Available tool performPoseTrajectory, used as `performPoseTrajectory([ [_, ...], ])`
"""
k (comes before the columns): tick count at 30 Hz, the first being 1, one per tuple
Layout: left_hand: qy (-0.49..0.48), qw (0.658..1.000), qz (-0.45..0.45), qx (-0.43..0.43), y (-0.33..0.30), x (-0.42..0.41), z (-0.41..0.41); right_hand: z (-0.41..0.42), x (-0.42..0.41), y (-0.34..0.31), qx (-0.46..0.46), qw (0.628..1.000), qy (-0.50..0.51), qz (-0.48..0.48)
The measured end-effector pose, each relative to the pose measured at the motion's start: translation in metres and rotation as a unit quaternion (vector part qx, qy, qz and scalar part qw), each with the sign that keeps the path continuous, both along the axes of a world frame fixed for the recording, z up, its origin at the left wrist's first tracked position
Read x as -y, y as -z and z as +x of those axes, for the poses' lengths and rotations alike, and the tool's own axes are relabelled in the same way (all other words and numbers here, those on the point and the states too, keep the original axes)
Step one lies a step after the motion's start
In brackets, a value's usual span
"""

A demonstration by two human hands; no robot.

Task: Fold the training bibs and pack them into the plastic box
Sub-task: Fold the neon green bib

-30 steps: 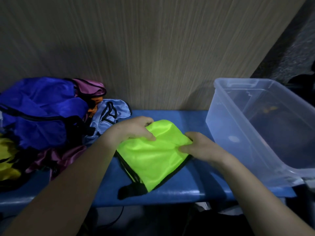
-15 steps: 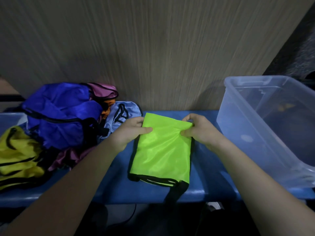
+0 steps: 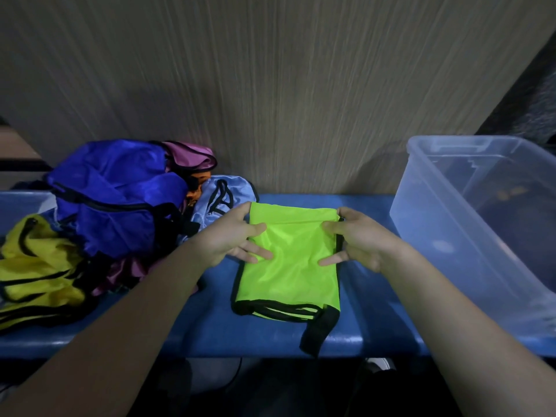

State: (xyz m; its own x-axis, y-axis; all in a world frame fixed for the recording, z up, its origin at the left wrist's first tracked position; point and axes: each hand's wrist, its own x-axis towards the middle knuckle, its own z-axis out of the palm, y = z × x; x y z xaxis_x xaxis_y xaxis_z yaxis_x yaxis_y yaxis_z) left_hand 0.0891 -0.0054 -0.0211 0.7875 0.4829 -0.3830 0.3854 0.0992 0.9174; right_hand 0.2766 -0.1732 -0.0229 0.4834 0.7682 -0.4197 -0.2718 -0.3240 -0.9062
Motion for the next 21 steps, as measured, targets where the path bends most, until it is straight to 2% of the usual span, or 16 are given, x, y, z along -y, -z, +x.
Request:
performPoseTrajectory([
  [2,-0.002,1.000,-0.004,0.016,-0.001,-0.002,-0.002,-0.001,-0.003,-0.001,0.008,1.000,0.001,0.022],
  [8,-0.008,0.996,0.015,0.092,0.002,-0.012,-0.006,-0.002,-0.008,-0.003,0.113,0.991,-0.010,0.073],
  [11,0.018,0.991,0.062,0.120,0.005,-0.017,-0.008,-0.001,-0.006,-0.003,0.162,0.982,-0.028,0.089],
  [16,0.044,0.984,0.127,0.114,0.012,-0.024,-0.011,0.001,-0.001,0.003,0.260,0.959,-0.080,0.077],
  [21,0.073,0.970,0.207,0.103,0.015,-0.027,-0.017,-0.001,0.003,0.006,0.388,0.909,-0.144,0.054],
])
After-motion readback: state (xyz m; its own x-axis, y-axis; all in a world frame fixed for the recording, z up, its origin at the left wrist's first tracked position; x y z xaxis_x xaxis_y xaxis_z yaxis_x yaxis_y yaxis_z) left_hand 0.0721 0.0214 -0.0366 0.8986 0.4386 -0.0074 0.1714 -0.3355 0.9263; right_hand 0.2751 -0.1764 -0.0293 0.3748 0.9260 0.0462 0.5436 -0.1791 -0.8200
